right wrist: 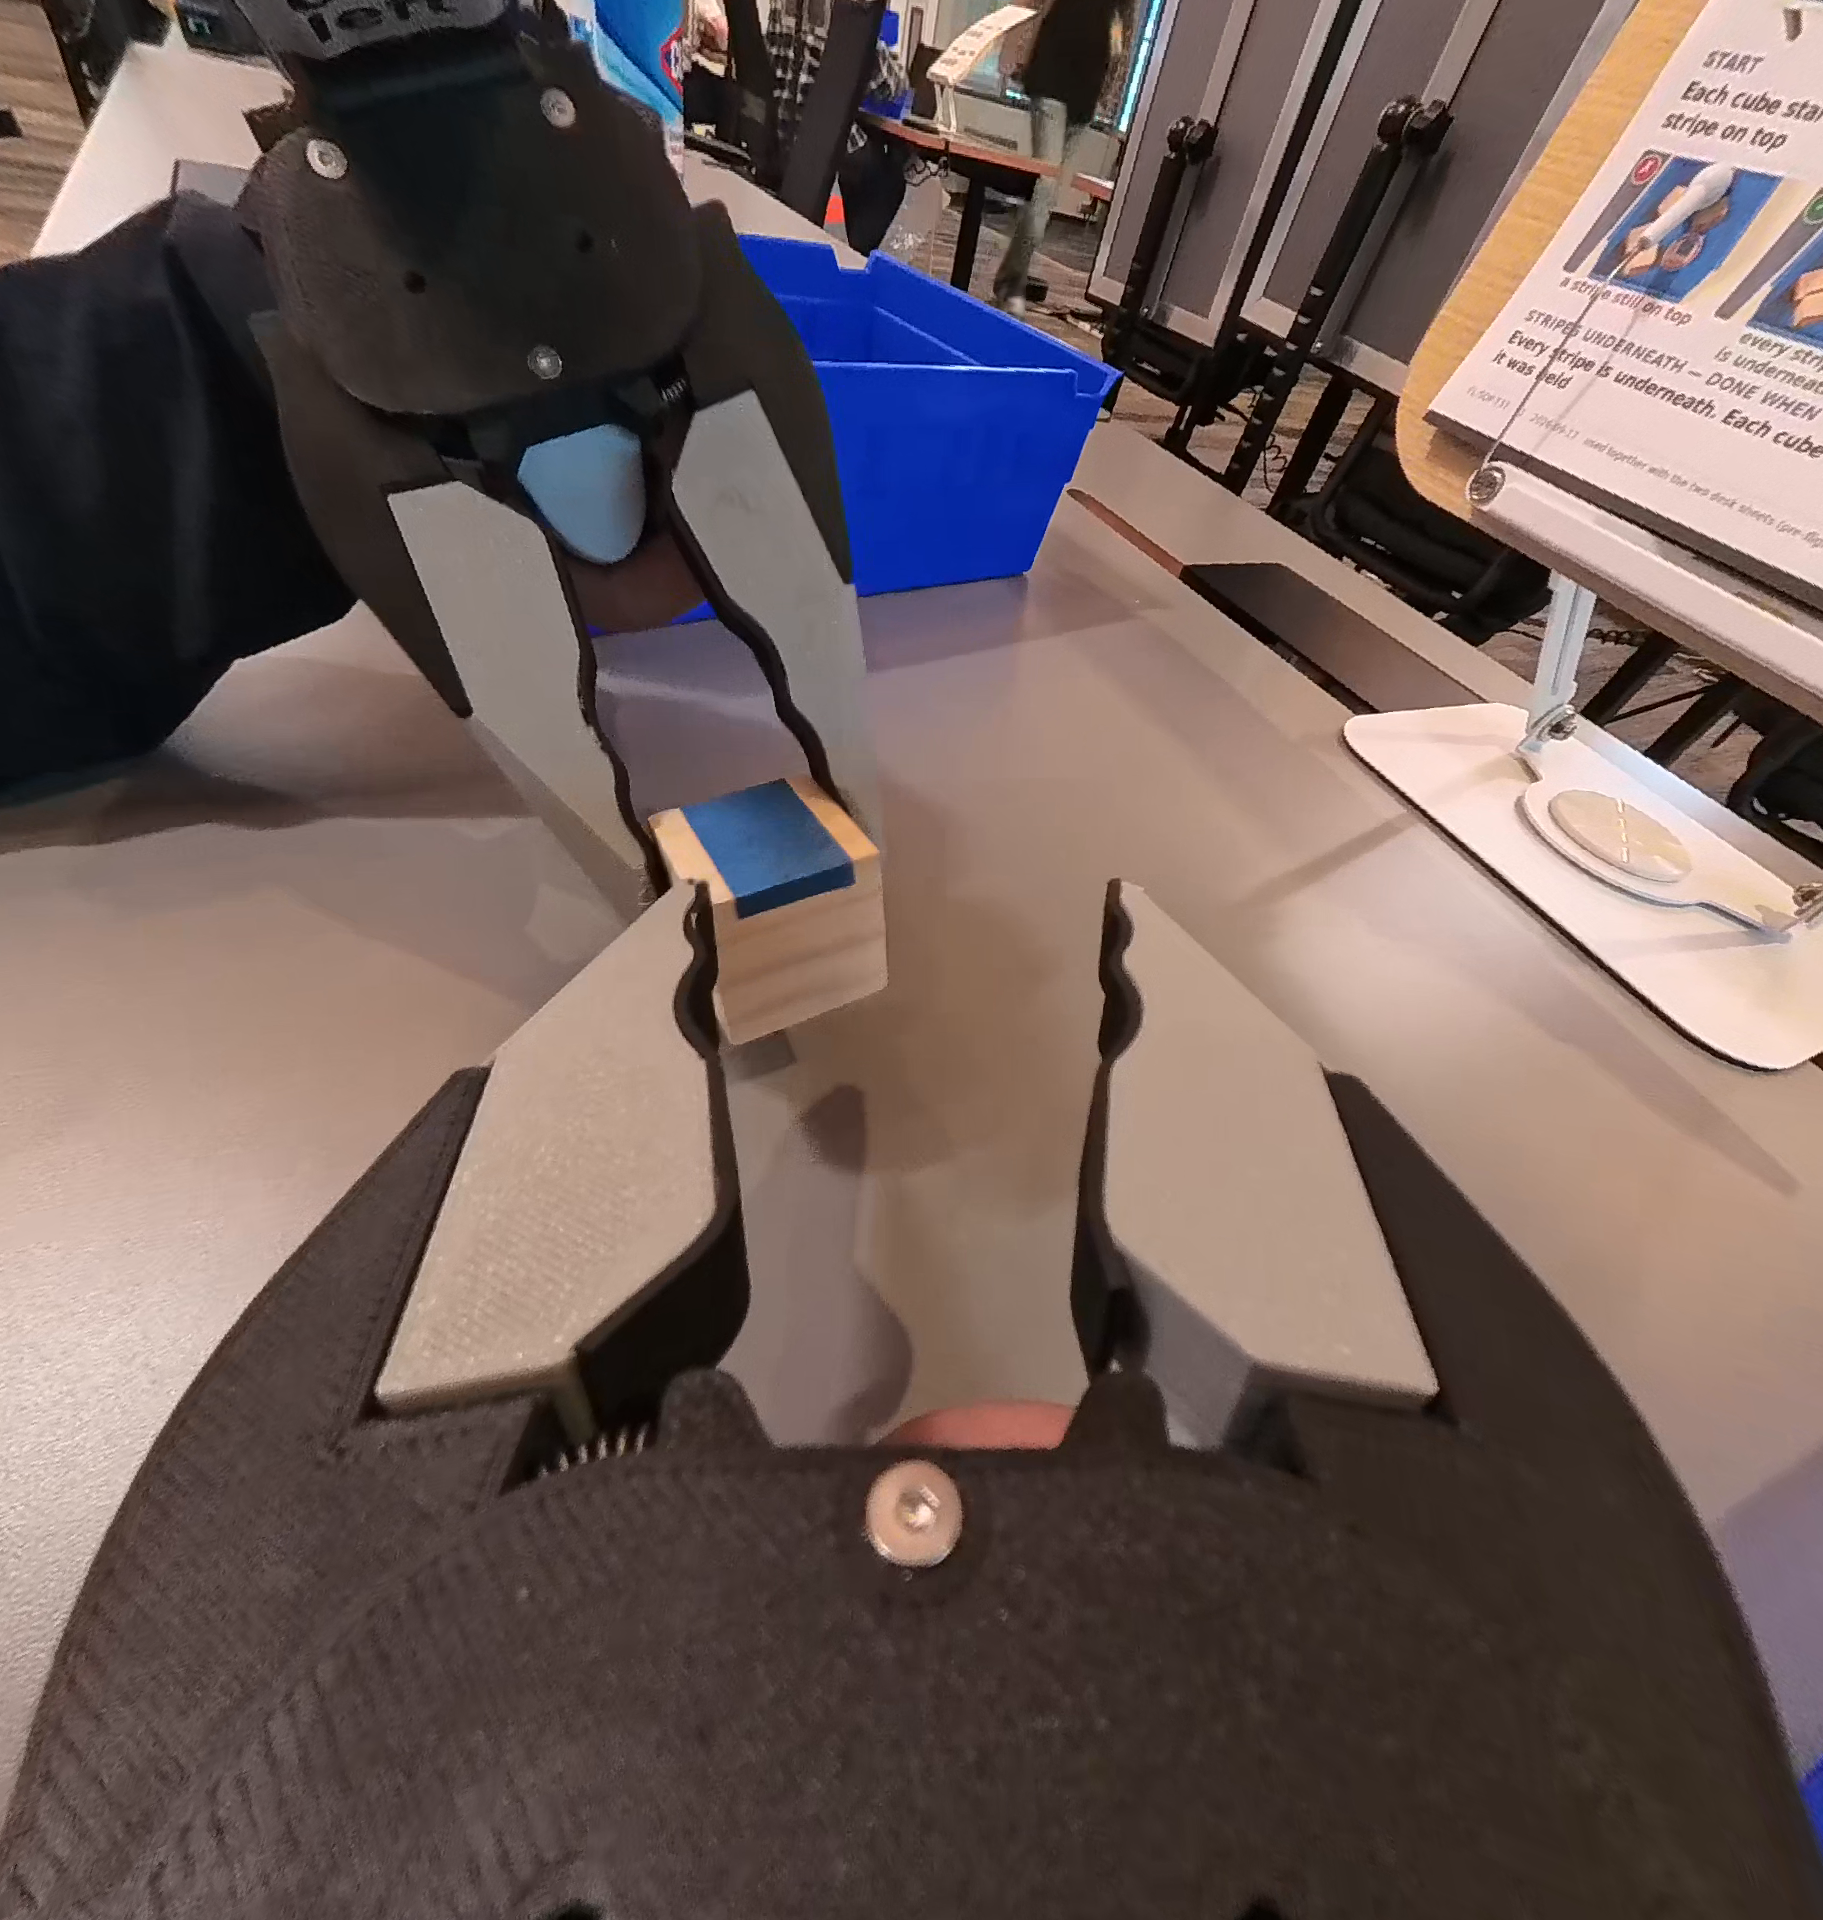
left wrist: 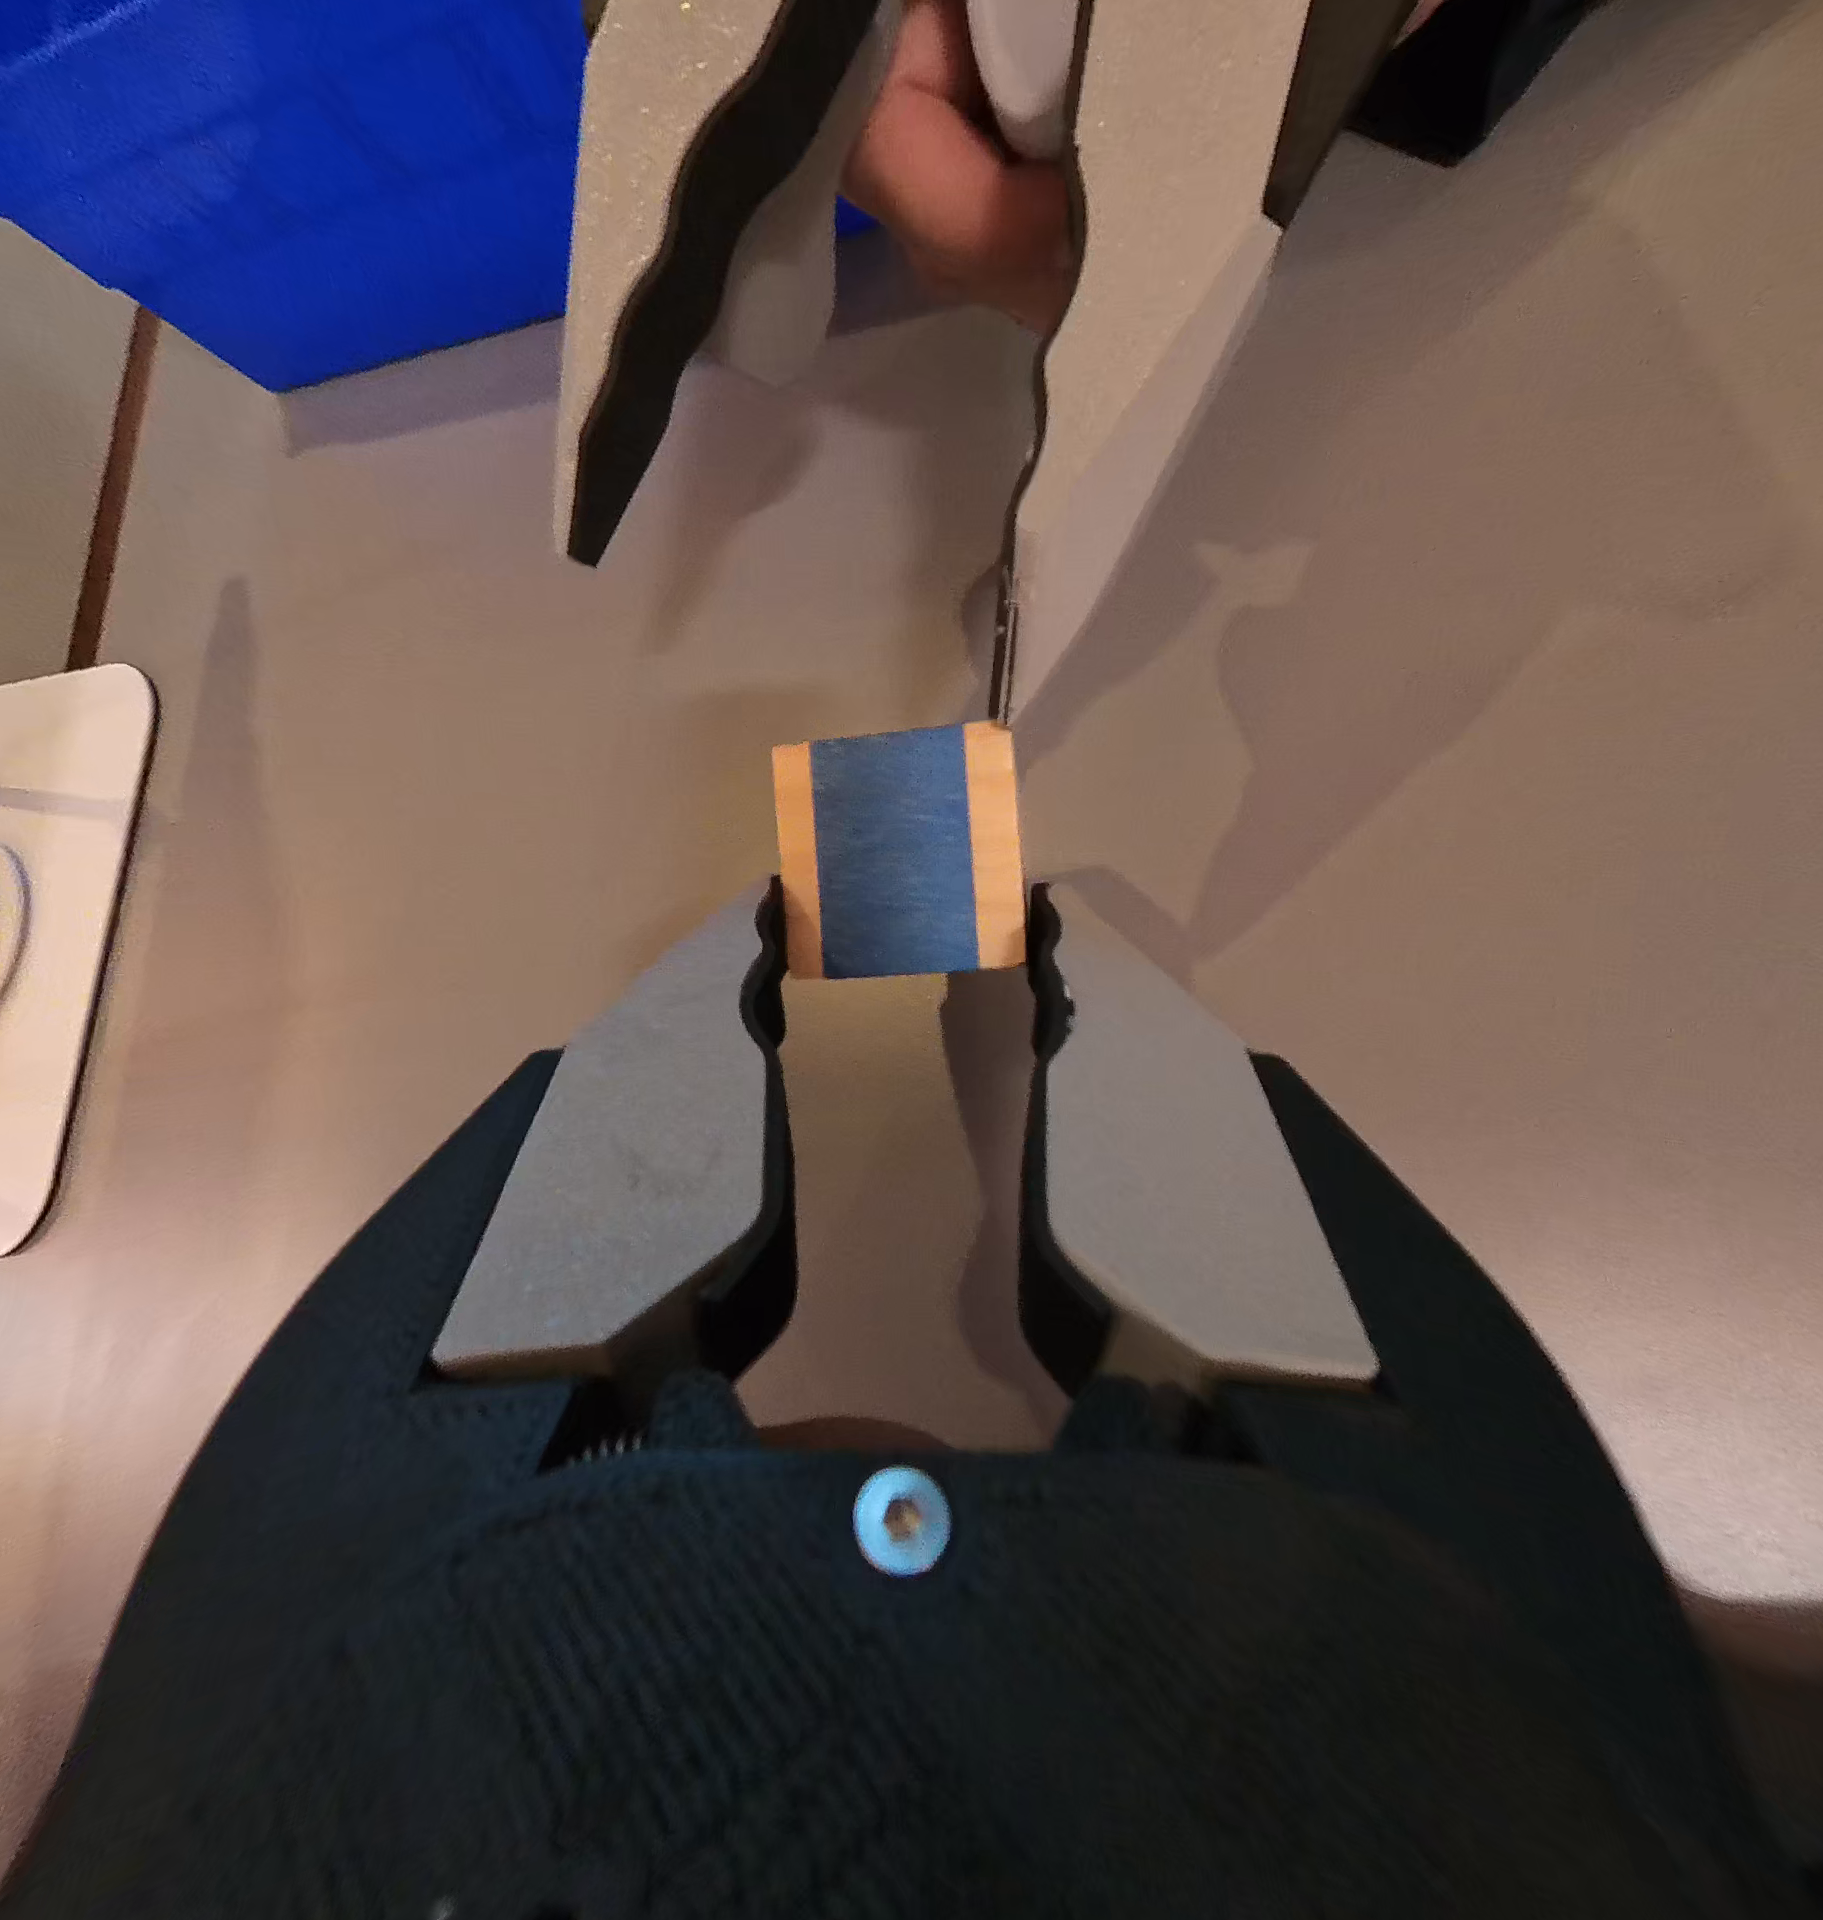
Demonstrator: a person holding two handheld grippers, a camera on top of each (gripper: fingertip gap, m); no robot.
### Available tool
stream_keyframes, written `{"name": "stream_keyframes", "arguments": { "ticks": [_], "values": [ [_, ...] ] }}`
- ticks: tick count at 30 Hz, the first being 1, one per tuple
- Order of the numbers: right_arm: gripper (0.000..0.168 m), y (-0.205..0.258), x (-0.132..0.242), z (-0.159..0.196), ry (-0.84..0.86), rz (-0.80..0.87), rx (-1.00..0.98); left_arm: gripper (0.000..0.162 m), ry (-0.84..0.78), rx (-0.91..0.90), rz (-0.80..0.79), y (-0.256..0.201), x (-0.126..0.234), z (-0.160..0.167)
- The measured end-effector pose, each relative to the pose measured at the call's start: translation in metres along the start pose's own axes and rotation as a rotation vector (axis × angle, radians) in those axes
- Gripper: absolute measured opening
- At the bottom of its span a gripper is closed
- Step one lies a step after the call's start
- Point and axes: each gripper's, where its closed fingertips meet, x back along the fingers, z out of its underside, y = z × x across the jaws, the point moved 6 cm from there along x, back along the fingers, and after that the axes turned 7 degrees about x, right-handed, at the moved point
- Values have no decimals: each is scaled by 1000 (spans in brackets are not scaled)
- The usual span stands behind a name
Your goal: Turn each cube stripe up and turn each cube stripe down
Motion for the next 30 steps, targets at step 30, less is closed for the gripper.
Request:
{"name": "stream_keyframes", "arguments": {
  "ticks": [30],
  "values": [
    [68,-15,8,-2,-37,68,-82,44,-202,-124,-672,54,43,-24]
  ]
}}
